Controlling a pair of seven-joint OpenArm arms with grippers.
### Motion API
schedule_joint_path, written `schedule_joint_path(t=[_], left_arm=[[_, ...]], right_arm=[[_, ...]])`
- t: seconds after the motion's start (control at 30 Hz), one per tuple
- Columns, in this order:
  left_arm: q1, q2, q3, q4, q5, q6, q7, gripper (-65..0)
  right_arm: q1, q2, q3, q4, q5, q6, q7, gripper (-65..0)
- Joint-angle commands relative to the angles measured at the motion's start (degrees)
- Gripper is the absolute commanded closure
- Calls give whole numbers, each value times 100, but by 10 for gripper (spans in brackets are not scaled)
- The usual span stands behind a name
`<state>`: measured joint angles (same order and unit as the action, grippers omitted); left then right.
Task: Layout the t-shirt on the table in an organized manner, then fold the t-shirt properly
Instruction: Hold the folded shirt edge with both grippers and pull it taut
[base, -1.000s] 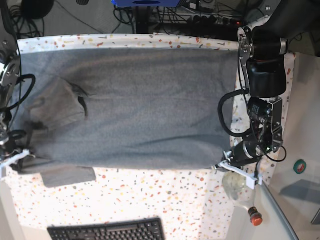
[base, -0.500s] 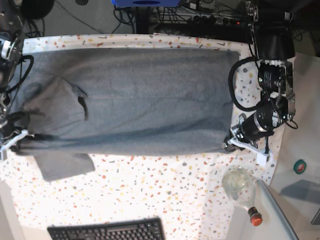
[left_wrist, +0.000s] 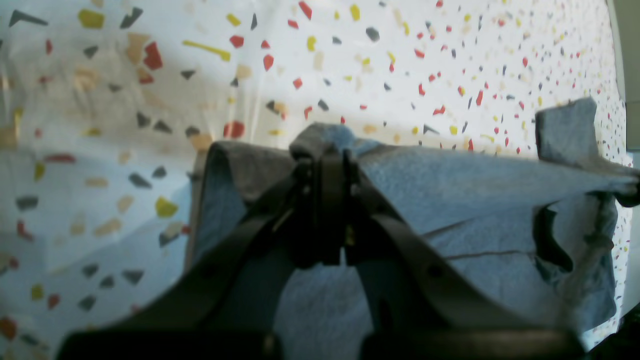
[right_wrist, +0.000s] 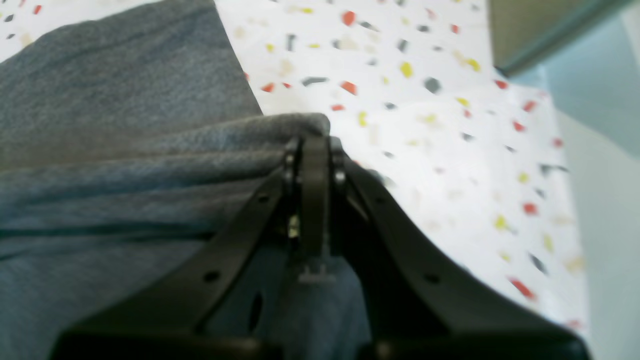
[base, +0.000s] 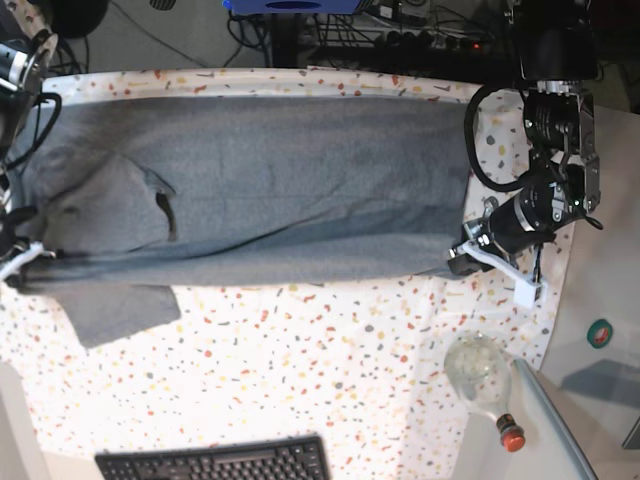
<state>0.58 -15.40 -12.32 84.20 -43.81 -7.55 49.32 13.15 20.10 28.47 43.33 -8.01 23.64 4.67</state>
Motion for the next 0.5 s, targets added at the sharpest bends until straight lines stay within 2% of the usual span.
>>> schedule_joint_path(t=[0.0, 0.13, 0.47], left_arm=[[-18, -100, -135, 217, -63, -32, -136, 0], [149, -100, -188, 331, -54, -32, -136, 0], [395, -188, -171, 349, -1, -32, -163, 0]], right_arm=[[17, 157, 59, 199, 32, -56, 100, 0], [-220, 113, 59, 568, 32, -56, -497, 0], [-1099, -449, 111, 2045, 32, -56, -1368, 0]])
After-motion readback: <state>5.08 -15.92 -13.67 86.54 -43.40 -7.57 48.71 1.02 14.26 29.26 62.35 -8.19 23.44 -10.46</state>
